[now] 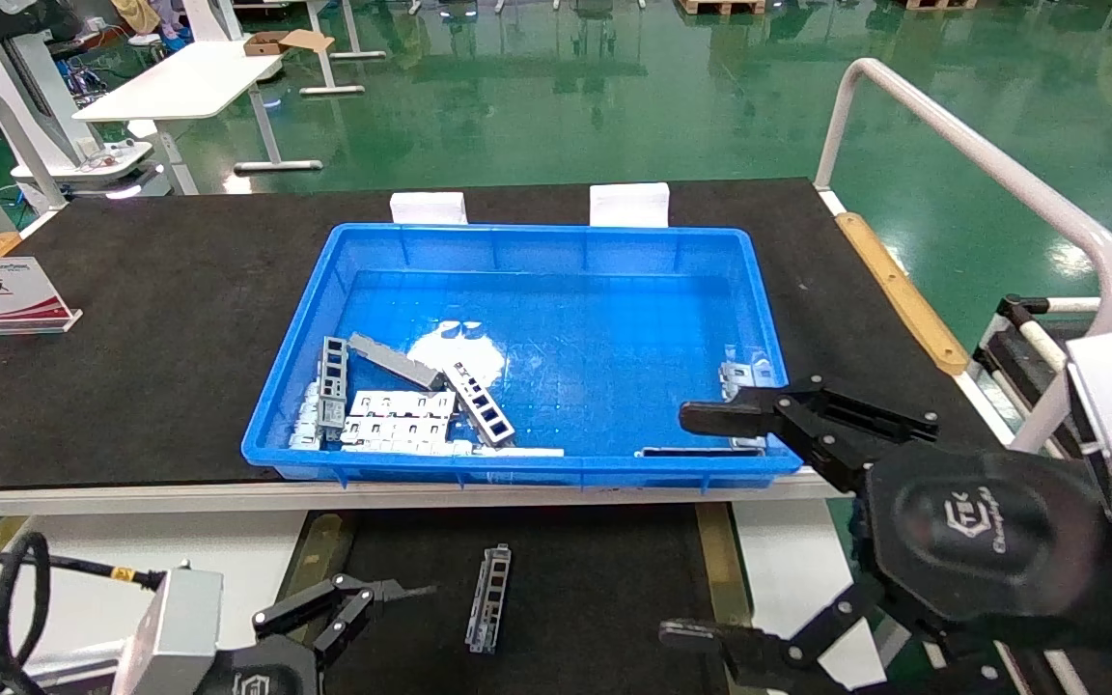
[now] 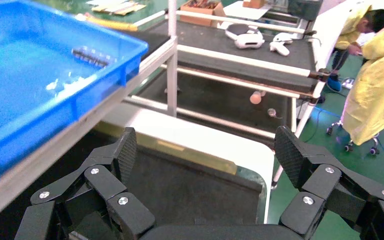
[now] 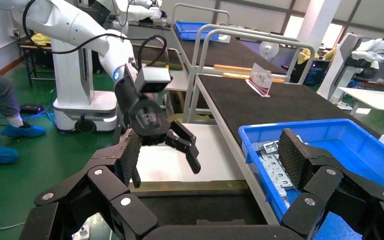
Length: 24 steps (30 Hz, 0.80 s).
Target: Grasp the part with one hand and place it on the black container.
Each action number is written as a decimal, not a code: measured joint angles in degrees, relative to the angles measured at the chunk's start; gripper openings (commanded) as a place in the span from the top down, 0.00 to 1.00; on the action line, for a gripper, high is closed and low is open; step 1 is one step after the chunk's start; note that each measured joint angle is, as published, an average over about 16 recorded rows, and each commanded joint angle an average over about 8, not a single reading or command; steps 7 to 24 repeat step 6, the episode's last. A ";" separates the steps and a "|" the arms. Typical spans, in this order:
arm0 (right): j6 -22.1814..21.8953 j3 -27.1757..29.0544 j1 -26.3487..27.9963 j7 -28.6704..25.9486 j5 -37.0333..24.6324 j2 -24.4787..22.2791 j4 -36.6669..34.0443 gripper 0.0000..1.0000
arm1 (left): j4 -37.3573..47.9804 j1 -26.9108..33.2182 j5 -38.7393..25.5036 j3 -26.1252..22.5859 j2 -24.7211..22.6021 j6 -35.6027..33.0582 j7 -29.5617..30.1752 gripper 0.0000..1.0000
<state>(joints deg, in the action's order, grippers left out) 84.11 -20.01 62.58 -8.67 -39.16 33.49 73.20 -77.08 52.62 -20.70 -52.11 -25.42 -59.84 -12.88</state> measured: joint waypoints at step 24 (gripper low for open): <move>0.00 0.00 0.00 0.00 0.00 0.00 0.00 0.00 | -0.11 1.15 0.00 0.41 0.19 -1.24 0.29 0.00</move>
